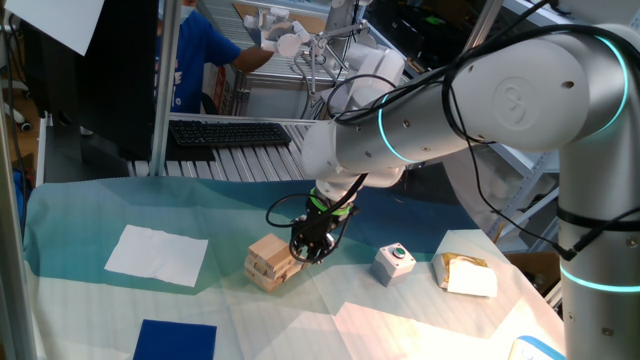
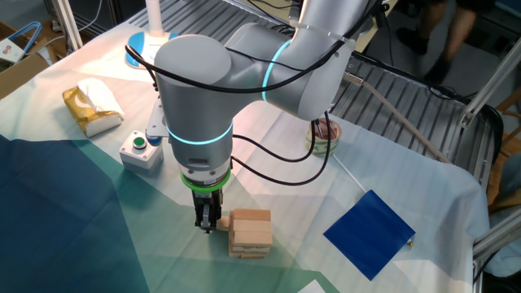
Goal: Play Jenga
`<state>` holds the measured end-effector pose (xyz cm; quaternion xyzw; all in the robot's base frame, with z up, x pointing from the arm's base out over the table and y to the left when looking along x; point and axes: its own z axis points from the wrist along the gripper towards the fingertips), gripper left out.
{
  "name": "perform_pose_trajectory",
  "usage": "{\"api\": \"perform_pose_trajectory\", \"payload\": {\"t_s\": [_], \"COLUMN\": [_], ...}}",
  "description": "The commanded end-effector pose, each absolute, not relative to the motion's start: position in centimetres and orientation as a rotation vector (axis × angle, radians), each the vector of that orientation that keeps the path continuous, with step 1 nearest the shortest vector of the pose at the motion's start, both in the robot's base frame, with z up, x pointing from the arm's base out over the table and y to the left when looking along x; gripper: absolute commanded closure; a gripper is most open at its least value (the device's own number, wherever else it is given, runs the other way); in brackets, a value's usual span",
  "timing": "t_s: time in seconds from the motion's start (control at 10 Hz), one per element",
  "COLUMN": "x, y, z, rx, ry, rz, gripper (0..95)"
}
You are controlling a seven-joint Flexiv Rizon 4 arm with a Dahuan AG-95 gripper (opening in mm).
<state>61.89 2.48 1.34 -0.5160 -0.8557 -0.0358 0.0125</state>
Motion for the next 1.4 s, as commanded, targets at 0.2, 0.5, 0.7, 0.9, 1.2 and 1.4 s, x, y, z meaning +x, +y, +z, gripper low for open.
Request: {"api": "perform_pose_trajectory", "payload": {"t_s": [0.2, 0.5, 0.7, 0.9, 1.2, 1.4], "x": [61.98, 61.98, 61.94, 61.88, 61.85, 61.83], "y": [2.33, 2.3, 2.27, 2.22, 2.21, 2.19], "z": [1.2, 1.19, 1.24, 1.32, 1.37, 1.4], "rx": [-1.606, -1.604, -1.605, -1.604, -1.604, -1.602], "ry": [-2.672, -2.673, -2.67, -2.667, -2.674, -2.682], "rz": [-0.119, -0.122, -0.128, -0.135, -0.136, -0.133], "gripper": [95.0, 95.0, 95.0, 95.0, 95.0, 95.0]}}
